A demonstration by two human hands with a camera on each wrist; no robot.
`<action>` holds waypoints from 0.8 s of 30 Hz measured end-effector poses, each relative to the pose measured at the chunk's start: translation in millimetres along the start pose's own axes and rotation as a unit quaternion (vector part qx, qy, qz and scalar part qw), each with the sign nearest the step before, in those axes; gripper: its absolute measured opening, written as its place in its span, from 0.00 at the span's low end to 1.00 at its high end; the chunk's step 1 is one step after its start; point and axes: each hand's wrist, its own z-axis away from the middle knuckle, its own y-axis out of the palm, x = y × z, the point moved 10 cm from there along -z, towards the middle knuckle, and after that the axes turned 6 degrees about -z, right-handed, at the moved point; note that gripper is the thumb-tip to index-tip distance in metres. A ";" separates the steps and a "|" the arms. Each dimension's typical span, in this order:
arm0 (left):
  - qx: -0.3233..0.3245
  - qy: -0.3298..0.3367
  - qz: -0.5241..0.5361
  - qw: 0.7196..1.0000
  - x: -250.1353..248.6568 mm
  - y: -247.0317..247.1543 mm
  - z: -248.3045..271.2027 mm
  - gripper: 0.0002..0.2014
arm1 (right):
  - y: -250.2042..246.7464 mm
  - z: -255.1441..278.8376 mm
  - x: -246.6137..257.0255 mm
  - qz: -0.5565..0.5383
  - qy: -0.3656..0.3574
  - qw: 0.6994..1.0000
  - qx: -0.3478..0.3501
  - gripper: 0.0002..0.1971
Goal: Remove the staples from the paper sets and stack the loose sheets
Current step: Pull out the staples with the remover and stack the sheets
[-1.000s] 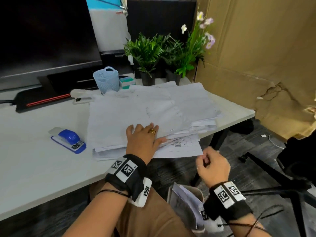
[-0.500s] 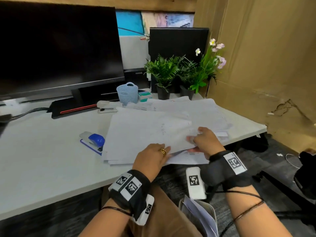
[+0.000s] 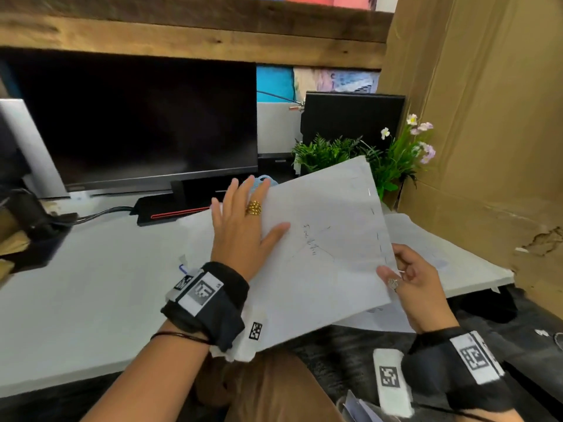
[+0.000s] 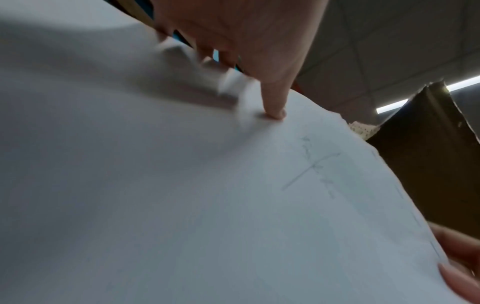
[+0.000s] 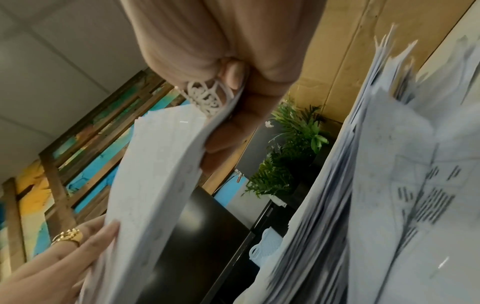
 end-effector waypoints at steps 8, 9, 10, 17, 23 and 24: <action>-0.010 -0.066 -0.020 0.998 62.5 -47.1 19.9 0.14 | 100.1 11.6 -18.5 0.068 0.072 0.975 0.198 0.11; 0.004 -0.076 -0.041 0.996 75.1 -49.3 27.8 0.15 | 113.3 6.3 -16.7 0.124 0.057 0.970 0.200 0.09; 0.019 -0.085 -0.062 0.994 87.2 -51.0 36.0 0.16 | 126.4 -2.7 -12.9 0.173 0.034 0.966 0.189 0.06; 0.083 -0.116 -0.104 0.984 146.0 -58.7 85.0 0.14 | 269.9 -69.5 -17.3 0.393 0.003 0.895 0.211 0.14; 0.117 -0.124 -0.129 0.977 173.4 -58.2 109.1 0.13 | 341.2 -46.5 -84.0 0.537 0.063 0.752 0.378 0.36; 0.122 -0.123 -0.136 0.975 176.5 -58.2 111.7 0.14 | 344.6 -43.9 -90.4 0.545 0.067 0.743 0.383 0.35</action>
